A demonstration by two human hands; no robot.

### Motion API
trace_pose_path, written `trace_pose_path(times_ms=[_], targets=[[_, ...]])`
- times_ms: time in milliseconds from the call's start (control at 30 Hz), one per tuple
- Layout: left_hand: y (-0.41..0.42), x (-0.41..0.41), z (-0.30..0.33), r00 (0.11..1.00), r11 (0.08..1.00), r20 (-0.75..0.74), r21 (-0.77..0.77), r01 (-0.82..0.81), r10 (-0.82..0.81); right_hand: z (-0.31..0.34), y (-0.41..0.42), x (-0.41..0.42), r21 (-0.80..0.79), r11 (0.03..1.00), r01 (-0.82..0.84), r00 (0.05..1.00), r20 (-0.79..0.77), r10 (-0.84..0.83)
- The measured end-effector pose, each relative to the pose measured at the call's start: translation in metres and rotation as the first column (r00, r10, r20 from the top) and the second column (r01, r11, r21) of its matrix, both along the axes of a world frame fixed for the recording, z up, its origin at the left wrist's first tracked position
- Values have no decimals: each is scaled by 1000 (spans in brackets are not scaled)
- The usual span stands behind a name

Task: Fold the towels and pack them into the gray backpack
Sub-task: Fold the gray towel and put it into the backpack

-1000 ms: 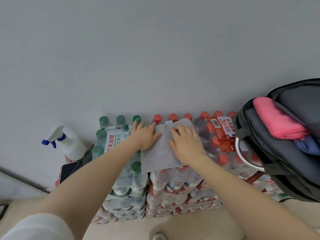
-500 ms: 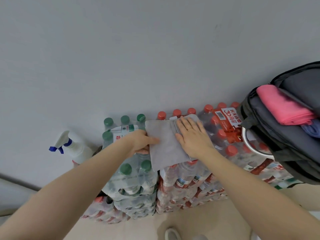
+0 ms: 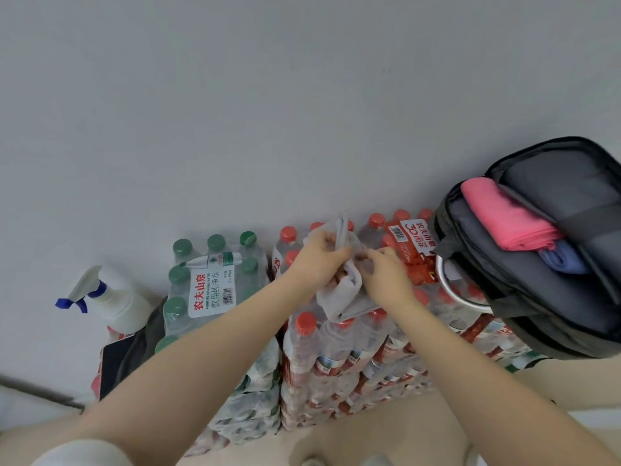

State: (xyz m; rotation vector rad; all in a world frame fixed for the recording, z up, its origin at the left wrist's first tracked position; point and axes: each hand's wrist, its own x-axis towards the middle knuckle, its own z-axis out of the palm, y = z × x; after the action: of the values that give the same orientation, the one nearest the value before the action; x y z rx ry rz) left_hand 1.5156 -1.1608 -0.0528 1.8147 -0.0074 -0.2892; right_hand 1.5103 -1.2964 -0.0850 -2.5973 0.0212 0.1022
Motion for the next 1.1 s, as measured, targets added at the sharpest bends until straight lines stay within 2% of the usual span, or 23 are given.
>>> trace_pose_path(times_ms=[67,100,167,233,300,400,533,600,700,767,833,900,967,1033,1100], targets=[[-9,2,-8,987,974,107,206,92,-116,2,-1,2,249,968,-29,999,-21,36],[-10,2,-11,966,927,161,349,135,-201,2,-3,4,370,929,-11,1000,-22,20],[-9,3,-19,905,782,214,598,176,-367,4,-12,6,599,783,165,984,-152,-91],[-2,4,-25,868,660,200,730,178,-455,1,-19,6,686,667,290,953,-269,-137],[4,4,-33,831,585,199,792,177,-520,1,-19,2,626,749,218,968,-237,-84],[9,9,-44,811,526,159,826,203,-563,0,-6,-4,413,910,-30,988,-123,88],[13,20,-53,830,551,114,795,254,-546,-13,-5,-12,161,976,-147,986,-57,158],[13,23,-56,832,555,90,783,280,-547,-20,-11,-15,-22,990,-139,986,-97,137],[15,29,-57,824,572,68,752,329,-563,-19,-16,-10,-106,990,-93,979,-192,71],[23,32,-55,788,581,70,715,388,-611,-17,-18,-10,-124,991,-43,988,-154,24],[34,28,-51,713,546,110,726,418,-692,-14,-17,-19,-153,987,41,999,-27,-46],[40,14,-47,621,477,151,783,400,-769,-13,-16,-28,-142,984,107,994,32,-103],[43,-2,-48,563,423,176,837,346,-808,-11,-15,-30,-45,987,153,987,-37,-155],[44,-15,-55,526,446,266,859,250,-808,-4,-16,-29,218,955,201,976,-124,-177],[45,-25,-60,504,522,400,844,124,-766,6,-15,-31,506,829,239,969,-185,-167]])
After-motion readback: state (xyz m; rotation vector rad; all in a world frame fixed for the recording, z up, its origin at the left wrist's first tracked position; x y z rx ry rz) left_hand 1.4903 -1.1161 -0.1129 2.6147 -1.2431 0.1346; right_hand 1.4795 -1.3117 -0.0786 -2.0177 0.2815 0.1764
